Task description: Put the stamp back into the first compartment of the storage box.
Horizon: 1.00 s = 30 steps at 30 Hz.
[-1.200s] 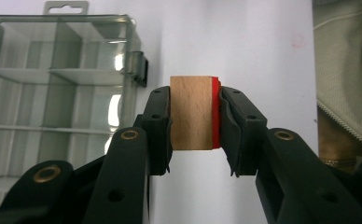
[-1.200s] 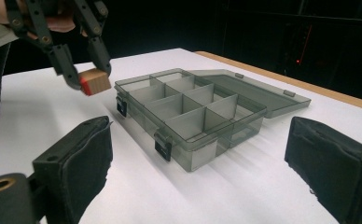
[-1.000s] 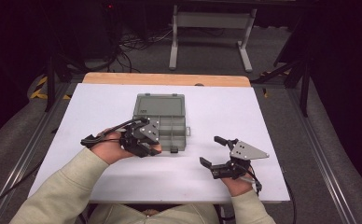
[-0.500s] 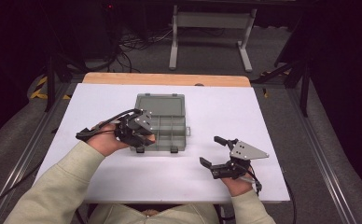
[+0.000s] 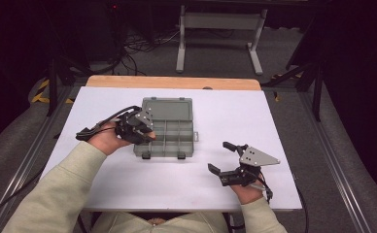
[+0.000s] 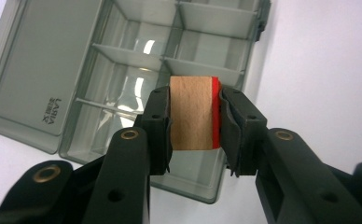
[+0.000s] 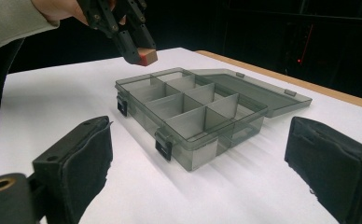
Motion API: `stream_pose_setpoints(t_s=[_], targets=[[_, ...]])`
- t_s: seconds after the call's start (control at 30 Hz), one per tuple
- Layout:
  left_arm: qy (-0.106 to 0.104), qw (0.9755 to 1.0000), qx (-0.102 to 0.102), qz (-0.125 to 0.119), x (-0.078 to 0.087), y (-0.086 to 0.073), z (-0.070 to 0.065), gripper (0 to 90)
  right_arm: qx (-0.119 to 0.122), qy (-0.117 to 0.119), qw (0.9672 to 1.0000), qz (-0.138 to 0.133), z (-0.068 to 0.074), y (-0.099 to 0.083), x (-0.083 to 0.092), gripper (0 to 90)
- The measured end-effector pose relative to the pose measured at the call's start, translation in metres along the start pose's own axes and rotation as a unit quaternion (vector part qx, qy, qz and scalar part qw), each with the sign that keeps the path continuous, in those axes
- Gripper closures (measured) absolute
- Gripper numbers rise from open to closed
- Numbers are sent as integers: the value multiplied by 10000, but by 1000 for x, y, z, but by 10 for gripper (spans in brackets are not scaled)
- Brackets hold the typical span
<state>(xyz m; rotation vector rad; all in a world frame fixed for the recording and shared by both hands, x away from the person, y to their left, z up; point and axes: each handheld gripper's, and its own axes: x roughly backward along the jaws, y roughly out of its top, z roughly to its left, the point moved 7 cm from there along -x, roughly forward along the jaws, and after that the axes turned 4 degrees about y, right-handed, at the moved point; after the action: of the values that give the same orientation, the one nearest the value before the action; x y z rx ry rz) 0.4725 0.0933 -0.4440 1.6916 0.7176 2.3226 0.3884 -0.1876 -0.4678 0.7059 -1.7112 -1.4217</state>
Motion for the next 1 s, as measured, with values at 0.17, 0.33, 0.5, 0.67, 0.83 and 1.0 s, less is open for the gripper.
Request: stream_pose_setpoints(t_s=[0.17,0.33,0.5,0.67,0.83,1.0], targets=[[59,9999,89,48,-3,-4,8,660,2,-2,10000,3,0,0,0,78],[122,9997,184,71,-7,-10,19,659,2,6,10000,7,0,0,0,78],[159,9994,301,96,-12,-14,28,659,-3,8,10000,1,0,0,0,78],[184,9992,360,81,-16,-17,36,659,-11,8,10000,-4,0,0,0,78],[299,9991,288,118,-23,-21,43,659,-18,12,10000,-10,0,0,0,78],[357,9990,238,129,-26,-23,47,659,-16,13,10000,-22,-1,0,0,78]])
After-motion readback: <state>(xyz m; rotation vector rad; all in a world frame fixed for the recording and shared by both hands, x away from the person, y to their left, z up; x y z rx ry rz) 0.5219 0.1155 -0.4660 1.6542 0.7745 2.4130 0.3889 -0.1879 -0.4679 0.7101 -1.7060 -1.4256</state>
